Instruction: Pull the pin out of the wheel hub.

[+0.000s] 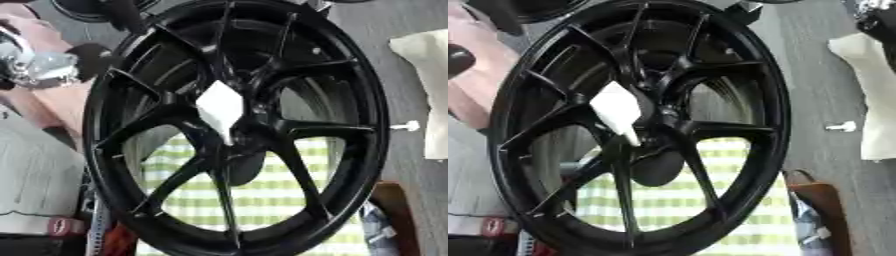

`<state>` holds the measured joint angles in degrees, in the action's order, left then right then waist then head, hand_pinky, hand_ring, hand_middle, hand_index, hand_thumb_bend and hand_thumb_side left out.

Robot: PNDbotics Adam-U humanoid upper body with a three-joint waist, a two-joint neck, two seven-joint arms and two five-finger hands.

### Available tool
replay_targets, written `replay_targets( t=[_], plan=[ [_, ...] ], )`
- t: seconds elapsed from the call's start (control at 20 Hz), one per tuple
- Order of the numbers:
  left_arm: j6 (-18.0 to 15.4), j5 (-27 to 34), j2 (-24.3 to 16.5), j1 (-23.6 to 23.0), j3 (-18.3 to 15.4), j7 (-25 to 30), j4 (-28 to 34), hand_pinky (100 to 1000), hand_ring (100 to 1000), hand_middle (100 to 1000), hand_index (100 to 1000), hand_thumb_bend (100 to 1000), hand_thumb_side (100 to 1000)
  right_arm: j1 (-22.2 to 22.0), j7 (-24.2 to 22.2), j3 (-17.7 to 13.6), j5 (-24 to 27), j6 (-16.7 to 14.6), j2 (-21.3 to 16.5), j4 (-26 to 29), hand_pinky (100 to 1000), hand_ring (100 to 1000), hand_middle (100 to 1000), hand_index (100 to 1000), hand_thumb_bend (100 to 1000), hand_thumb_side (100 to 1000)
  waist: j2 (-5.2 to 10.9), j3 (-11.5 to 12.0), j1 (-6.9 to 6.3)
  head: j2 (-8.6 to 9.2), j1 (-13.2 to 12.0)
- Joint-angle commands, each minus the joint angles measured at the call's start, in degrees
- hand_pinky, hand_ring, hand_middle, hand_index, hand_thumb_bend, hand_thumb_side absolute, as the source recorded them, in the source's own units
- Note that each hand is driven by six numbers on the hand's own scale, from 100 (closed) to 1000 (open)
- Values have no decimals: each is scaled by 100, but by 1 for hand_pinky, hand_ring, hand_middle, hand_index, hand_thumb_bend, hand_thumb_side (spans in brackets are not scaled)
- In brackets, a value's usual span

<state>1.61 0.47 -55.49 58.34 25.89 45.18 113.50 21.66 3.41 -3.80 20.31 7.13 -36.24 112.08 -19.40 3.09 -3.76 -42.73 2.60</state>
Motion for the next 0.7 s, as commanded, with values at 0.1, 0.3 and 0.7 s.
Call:
replay_targets(
  t=[0.1,0.3,0.7],
  plan=[
    [87,10,157,251,161,225,-125,868,793,783,907,240,742,96,-47,-4,11,-10,-132,26,885,703,511,630,272,285,140,-45,29,85,-7],
    [239,82,419,393,303,406,-273,887,808,798,919,284,725,139,-64,10,36,3,-82,13,885,703,511,630,274,285,145,-128,26,120,-54],
    [1021,-133,799,605,477,507,-393,903,835,817,915,363,591,160,-77,14,82,23,-25,-14,885,703,511,630,274,285,192,-194,20,78,-149]
  ],
)
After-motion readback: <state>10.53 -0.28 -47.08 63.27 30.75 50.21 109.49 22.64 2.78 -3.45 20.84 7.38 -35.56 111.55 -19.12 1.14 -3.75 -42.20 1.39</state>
